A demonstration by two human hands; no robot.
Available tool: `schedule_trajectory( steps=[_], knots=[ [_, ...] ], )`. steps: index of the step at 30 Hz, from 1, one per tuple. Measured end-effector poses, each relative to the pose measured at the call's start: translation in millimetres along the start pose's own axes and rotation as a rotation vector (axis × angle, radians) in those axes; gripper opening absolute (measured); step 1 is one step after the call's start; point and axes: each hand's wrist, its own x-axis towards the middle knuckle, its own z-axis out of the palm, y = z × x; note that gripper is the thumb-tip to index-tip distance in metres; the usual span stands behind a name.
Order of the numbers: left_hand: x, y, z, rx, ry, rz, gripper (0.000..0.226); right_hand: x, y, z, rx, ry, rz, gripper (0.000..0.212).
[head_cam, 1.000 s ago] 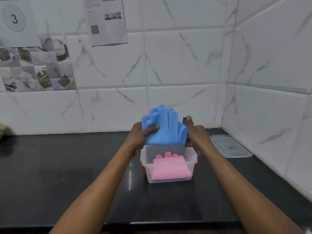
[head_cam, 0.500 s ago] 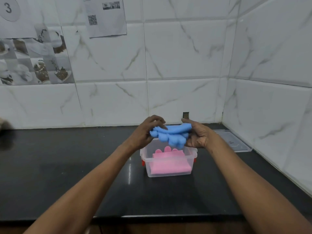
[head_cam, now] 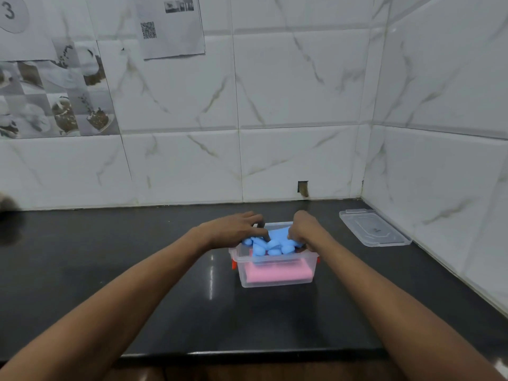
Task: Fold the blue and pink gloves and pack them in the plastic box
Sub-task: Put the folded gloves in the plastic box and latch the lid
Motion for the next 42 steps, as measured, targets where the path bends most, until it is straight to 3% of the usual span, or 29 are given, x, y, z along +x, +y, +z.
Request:
schedule_trajectory(
  steps=[2,4,8,11,15,17,20,22,25,28,30,33,37,42],
  knots=[
    [4,2,-2,0.016,-0.077,0.012,0.061,2,0,13,-0.13,0.054,-0.029,0.039],
    [6,3,-3,0.017,-0.18,0.008,0.067,3,2,20,-0.131,0.088,-0.009,0.054],
    [1,1,1,0.0,-0.312,-0.096,0.086,1,7,19,-0.075,0.203,-0.044,0.042],
    [0,7,-2,-0.213,-0.212,-0.229,0.07,-5,10,18,-0.162,0.202,-0.09,0.036],
    [11,16,-6,-0.418,0.068,-0.411,0.033,-18,0,9,-0.488,0.246,-0.247,0.029],
    [19,21,-4,-0.49,0.111,-0.449,0.037,-20,-8,0,-0.567,0.27,-0.308,0.03],
    [33,25,0,-0.525,-0.005,-0.472,0.05,-20,-18,-18,-0.459,0.023,-0.351,0.024],
    [40,26,1,-0.493,-0.065,-0.473,0.05,-18,-19,-30,-0.424,-0.181,-0.306,0.031],
    [49,30,2,-0.355,-0.116,-0.435,0.046,-13,-8,-33,-0.368,-0.331,-0.223,0.043],
    [56,35,3,-0.253,-0.135,-0.404,0.042,-11,0,-17,-0.524,-0.317,-0.253,0.042],
    [55,29,-3,-0.318,-0.194,-0.388,0.044,-7,1,-12,-0.553,-0.283,-0.273,0.039],
    [44,15,-15,-0.523,-0.314,-0.426,0.059,-1,0,-22,-0.42,-0.362,-0.218,0.04],
    [42,12,-12,-0.535,-0.36,-0.437,0.06,2,-3,-38,-0.293,-0.406,-0.176,0.05],
    [52,21,1,-0.369,-0.305,-0.458,0.052,-2,1,-18,-0.618,-0.308,-0.241,0.043]
  ],
)
